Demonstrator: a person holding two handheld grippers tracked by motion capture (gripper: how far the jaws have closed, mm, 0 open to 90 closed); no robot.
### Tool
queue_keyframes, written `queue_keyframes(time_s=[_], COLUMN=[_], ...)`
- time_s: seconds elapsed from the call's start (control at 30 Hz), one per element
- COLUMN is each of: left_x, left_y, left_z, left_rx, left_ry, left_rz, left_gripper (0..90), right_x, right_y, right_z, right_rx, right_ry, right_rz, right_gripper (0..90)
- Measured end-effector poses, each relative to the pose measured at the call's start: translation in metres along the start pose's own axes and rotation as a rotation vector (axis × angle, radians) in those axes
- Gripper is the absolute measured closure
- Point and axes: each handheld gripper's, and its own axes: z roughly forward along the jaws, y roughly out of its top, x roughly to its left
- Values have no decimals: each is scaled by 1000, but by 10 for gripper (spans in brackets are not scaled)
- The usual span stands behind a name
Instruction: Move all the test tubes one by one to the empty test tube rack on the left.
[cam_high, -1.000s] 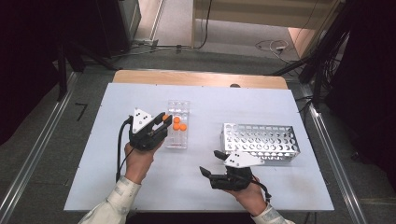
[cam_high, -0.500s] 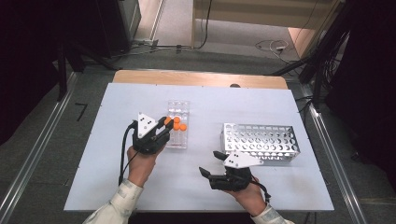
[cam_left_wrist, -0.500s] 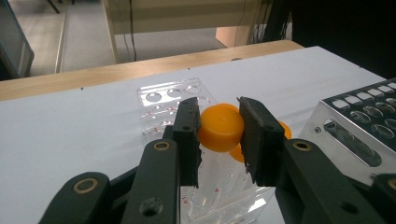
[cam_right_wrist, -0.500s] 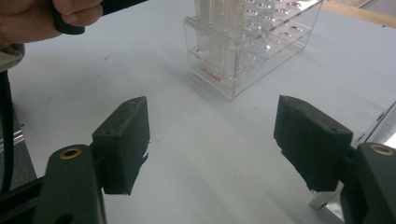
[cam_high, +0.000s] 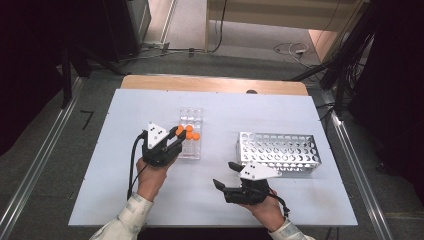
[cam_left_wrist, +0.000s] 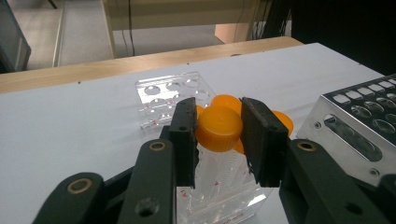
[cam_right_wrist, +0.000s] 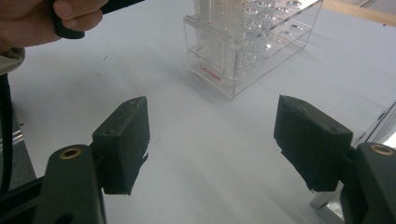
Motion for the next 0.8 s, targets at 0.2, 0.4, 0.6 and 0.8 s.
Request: queue_keyframes(time_s=[0.2,0.4,0.6,0.8], left_x=[-1,-1,-2,-1], left_y=[0,2,3,1], left_z=[-2,-7,-13,-19], left_rx=[-7,-21,-31,-36], left_ry=[-10,-9,-16,-20], left_rz=[-8,-16,-15,-26], left_gripper=[604,578,572,542], right_x=[0,0,0,0], right_y=[0,0,0,0], right_z=[0,0,0,-1], right_rx=[-1,-1,-1,-4], right_ry=[0,0,1,-2], right_rz=[3,4,2,3], right_gripper=[254,254,254,254])
